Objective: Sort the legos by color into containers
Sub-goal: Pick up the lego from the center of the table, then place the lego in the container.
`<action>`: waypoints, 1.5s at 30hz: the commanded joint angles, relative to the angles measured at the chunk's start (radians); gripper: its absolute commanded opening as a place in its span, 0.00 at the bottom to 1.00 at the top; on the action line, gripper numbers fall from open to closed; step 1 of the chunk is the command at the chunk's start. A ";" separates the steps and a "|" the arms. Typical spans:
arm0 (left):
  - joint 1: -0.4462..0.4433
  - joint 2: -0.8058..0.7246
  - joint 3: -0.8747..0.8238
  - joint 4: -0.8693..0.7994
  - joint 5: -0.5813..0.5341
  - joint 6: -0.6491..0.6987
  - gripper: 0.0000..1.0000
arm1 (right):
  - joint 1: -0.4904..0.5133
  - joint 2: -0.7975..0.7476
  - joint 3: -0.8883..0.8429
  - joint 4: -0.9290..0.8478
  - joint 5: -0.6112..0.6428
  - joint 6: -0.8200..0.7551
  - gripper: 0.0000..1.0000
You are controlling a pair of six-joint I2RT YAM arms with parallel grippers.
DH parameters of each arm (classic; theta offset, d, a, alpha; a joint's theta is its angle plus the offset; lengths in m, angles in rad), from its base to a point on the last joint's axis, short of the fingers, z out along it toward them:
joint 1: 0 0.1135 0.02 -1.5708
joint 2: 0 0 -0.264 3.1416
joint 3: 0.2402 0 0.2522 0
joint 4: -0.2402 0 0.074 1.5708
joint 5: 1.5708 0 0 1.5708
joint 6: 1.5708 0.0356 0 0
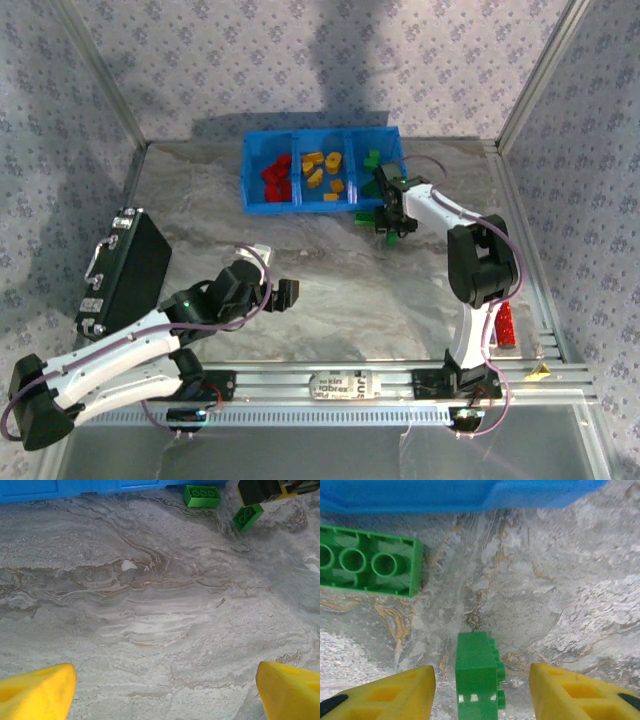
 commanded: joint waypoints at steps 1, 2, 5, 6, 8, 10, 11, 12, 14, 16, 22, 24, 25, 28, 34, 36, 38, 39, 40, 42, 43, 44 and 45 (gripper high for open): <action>-0.006 -0.009 -0.013 0.030 0.010 0.012 0.93 | 0.008 -0.027 -0.027 0.020 -0.012 0.023 0.54; -0.006 -0.011 -0.013 0.030 0.010 0.012 0.92 | 0.008 -0.024 -0.030 0.022 -0.018 0.023 0.54; -0.006 -0.013 -0.015 0.031 0.010 0.012 0.92 | 0.017 -0.019 -0.039 0.025 -0.012 0.023 0.51; -0.006 -0.014 -0.016 0.029 0.009 0.010 0.92 | 0.019 -0.019 -0.040 0.025 -0.010 0.023 0.49; -0.006 -0.018 -0.019 0.030 0.010 0.007 0.92 | 0.027 -0.020 -0.044 0.026 -0.004 0.023 0.47; -0.006 -0.022 -0.024 0.030 0.008 0.004 0.92 | 0.033 -0.020 -0.044 0.023 0.004 0.023 0.42; -0.006 -0.025 -0.026 0.030 0.008 0.004 0.92 | 0.035 -0.021 -0.044 0.022 0.007 0.023 0.39; -0.006 -0.030 -0.026 0.030 0.008 0.004 0.92 | 0.039 -0.023 -0.046 0.020 0.010 0.025 0.37; -0.006 -0.036 -0.027 0.027 0.006 0.003 0.92 | 0.047 -0.031 -0.049 0.018 0.019 0.026 0.34; -0.007 -0.042 -0.028 0.026 0.004 0.001 0.92 | 0.060 -0.045 -0.053 0.013 0.030 0.028 0.32; -0.007 -0.044 -0.027 0.032 0.001 0.005 0.92 | 0.084 -0.092 -0.047 0.000 0.034 0.020 0.29; -0.008 -0.043 -0.027 0.037 0.002 0.006 0.92 | 0.096 -0.111 -0.043 -0.005 0.038 0.016 0.29; -0.008 -0.042 -0.026 0.040 0.004 0.007 0.92 | 0.103 -0.120 -0.041 -0.007 0.036 0.012 0.29; -0.008 -0.041 -0.025 0.046 0.004 0.008 0.92 | 0.117 -0.150 -0.028 -0.023 0.041 0.006 0.28; -0.008 -0.034 -0.028 0.060 0.005 0.011 0.92 | 0.148 -0.248 -0.001 -0.046 0.048 -0.019 0.28; -0.008 -0.030 -0.028 0.065 0.007 0.014 0.92 | 0.155 -0.278 0.017 -0.057 0.051 -0.028 0.28; -0.008 -0.028 -0.028 0.071 0.014 0.016 0.92 | 0.159 -0.302 0.037 -0.067 0.057 -0.042 0.29; -0.008 -0.026 -0.028 0.073 0.017 0.017 0.92 | 0.158 -0.313 0.049 -0.070 0.058 -0.055 0.29; -0.007 -0.023 -0.029 0.075 0.019 0.016 0.92 | 0.157 -0.323 0.065 -0.075 0.066 -0.066 0.29; -0.012 -0.017 -0.028 0.077 0.024 0.014 0.92 | 0.145 -0.330 0.104 -0.090 0.070 -0.082 0.28; -0.015 -0.013 -0.030 0.078 0.021 0.015 0.92 | 0.138 -0.329 0.130 -0.100 0.069 -0.089 0.29; -0.019 -0.013 -0.031 0.078 0.018 0.013 0.92 | 0.133 -0.328 0.151 -0.107 0.070 -0.096 0.29; -0.025 -0.012 -0.031 0.078 0.013 0.014 0.92 | 0.128 -0.326 0.175 -0.114 0.074 -0.104 0.29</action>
